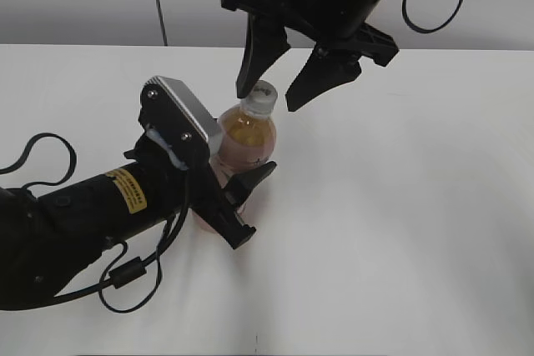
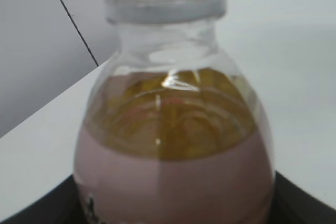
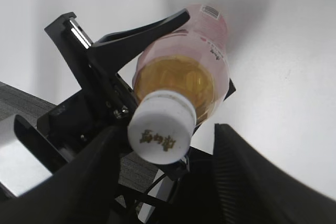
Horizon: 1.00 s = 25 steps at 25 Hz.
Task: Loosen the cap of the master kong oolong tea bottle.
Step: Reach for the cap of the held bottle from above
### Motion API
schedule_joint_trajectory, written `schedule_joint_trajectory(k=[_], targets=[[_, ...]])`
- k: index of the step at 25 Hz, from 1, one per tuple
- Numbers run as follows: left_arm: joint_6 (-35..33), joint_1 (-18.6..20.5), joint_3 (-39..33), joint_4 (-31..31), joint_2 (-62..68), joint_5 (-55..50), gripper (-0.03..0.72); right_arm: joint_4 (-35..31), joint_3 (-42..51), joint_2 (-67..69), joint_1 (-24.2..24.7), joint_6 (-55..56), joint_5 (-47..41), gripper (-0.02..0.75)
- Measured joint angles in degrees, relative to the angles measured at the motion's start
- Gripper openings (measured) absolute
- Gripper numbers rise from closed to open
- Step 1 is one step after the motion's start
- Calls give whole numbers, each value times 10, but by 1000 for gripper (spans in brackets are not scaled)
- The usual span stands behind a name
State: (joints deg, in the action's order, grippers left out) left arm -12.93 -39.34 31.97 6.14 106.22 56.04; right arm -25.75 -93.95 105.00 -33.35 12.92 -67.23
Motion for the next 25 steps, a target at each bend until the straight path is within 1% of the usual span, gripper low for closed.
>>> schedule_joint_trajectory(k=[25], targets=[[0,0,0,0,0,0,428,0,0,0,0,-3,1,427]])
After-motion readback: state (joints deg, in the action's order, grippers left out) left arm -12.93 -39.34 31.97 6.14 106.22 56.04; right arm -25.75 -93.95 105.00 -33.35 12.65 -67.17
